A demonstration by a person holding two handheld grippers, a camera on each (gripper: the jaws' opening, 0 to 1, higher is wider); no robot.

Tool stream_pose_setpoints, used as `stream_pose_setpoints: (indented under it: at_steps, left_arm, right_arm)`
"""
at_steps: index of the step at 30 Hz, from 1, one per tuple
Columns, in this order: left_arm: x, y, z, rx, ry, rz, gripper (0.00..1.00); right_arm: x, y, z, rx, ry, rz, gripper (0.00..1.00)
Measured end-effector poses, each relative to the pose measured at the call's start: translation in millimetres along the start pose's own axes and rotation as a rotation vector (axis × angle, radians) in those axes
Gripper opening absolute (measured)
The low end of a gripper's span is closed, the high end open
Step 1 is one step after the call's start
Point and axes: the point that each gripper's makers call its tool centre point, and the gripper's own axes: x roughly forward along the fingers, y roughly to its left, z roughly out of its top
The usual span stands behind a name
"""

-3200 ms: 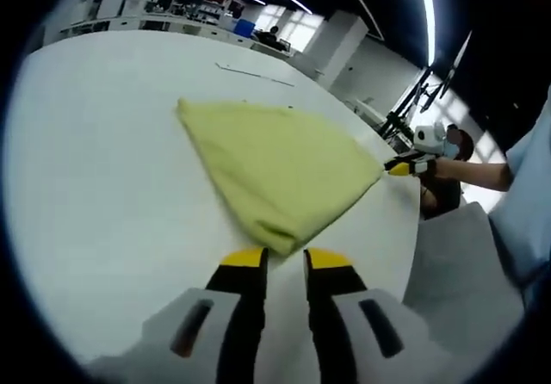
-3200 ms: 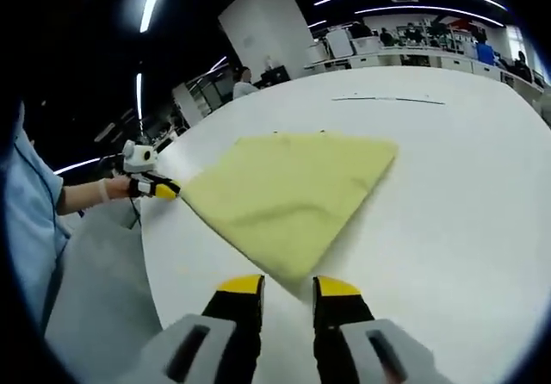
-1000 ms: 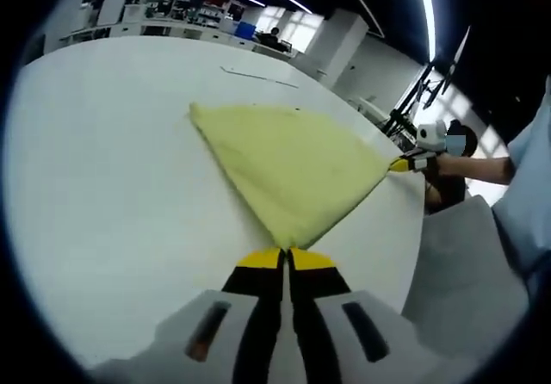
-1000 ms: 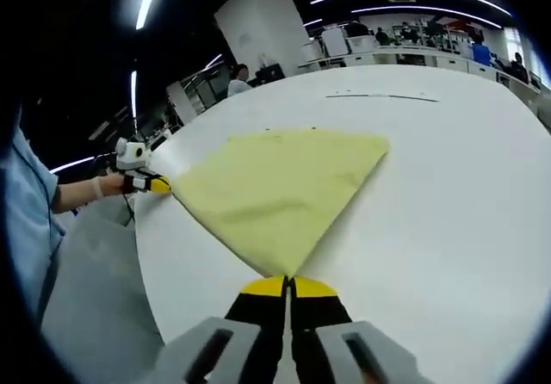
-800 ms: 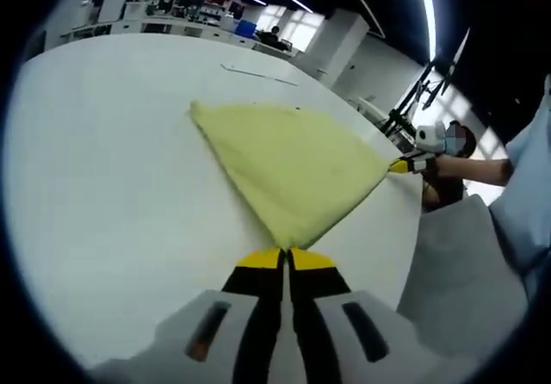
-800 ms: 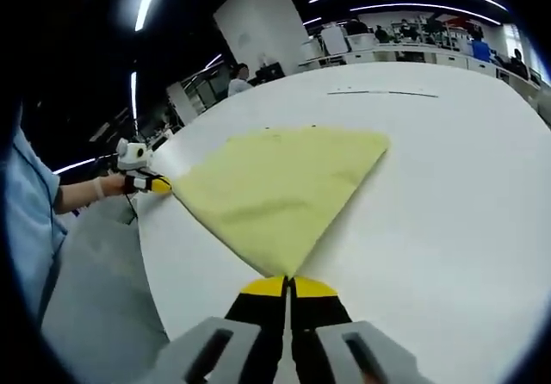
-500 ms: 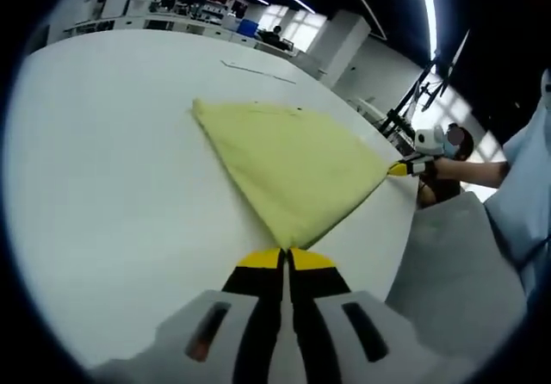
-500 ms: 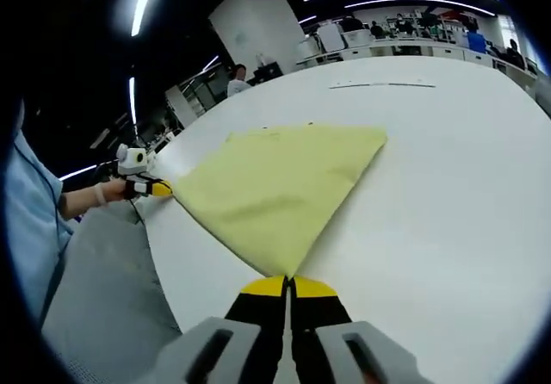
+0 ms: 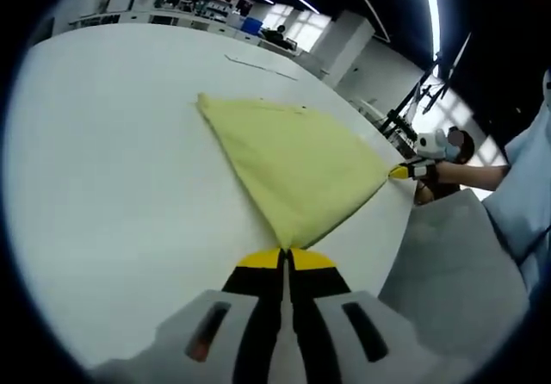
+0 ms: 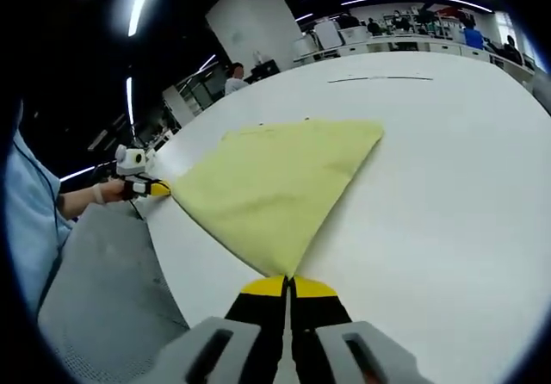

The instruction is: Fold the garment on the visible template until the final outline fits inside the template.

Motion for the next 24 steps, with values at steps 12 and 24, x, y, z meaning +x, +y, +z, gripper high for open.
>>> stream_pose_setpoints:
  at_steps: [12,24]
  left_arm:
    - [-14,0.2,16.7,0.038,-0.061,0.049,0.2]
    - [-34,-7.0,51.5,0.177,-0.158,0.116,0.65]
  right_arm:
    - [-20,6,14.2,-0.033,-0.058,-0.019,0.11]
    - [-48,6,37.4,-0.058,-0.168,-0.133,0.69]
